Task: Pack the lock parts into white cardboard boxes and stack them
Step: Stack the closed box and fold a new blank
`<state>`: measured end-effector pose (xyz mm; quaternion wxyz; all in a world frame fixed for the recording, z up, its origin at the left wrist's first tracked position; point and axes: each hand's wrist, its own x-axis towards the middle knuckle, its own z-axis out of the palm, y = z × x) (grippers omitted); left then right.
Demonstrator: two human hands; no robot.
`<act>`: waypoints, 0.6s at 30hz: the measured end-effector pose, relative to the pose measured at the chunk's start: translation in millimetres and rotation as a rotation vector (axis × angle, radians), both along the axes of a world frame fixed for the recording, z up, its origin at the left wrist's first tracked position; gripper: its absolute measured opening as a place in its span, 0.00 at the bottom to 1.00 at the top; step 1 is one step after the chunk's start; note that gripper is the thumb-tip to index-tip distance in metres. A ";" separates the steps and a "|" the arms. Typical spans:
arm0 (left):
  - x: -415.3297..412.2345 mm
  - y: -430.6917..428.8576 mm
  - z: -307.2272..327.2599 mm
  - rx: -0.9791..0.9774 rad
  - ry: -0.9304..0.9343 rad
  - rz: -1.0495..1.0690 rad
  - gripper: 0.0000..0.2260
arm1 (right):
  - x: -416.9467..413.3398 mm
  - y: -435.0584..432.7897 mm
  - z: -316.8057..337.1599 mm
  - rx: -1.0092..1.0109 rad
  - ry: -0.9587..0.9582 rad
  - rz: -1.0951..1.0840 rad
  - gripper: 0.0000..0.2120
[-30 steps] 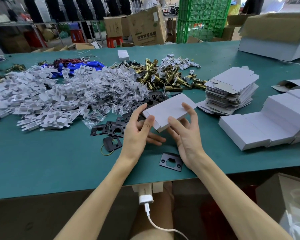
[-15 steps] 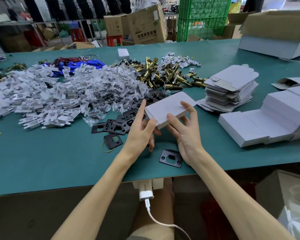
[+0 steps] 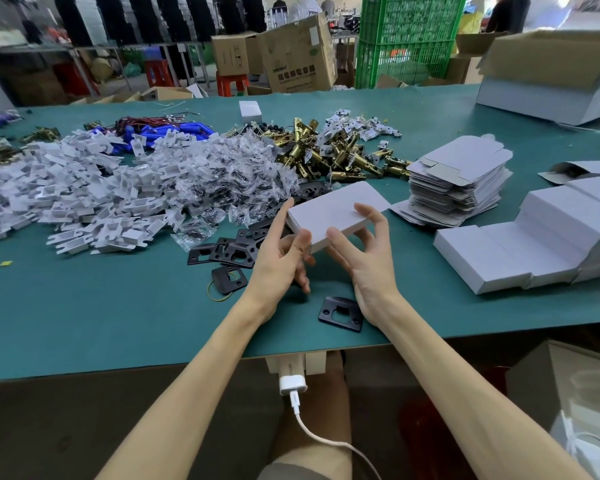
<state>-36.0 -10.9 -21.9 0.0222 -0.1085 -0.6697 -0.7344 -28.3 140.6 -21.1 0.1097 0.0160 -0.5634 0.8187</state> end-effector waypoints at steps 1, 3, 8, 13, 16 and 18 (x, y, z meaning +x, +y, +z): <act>-0.3 0.0 0.7 0.010 0.003 0.006 0.32 | -0.4 -0.3 -0.3 0.016 0.005 -0.007 0.26; -1.5 -0.1 1.1 0.026 0.009 0.008 0.32 | -1.0 -0.2 -1.0 0.028 0.007 -0.017 0.25; -3.1 -2.9 0.2 0.077 0.018 -0.007 0.30 | 0.6 -0.6 0.7 -0.011 0.014 0.013 0.24; -4.7 -3.6 -1.4 0.123 -0.009 0.020 0.23 | 2.2 -2.6 3.0 0.030 0.027 0.017 0.24; -8.1 -5.2 -3.6 0.099 -0.043 0.066 0.24 | 2.0 -2.1 3.4 0.076 0.035 0.035 0.24; -8.8 -5.7 -6.7 0.084 -0.053 0.071 0.23 | 2.1 -2.0 3.6 0.100 0.044 0.042 0.24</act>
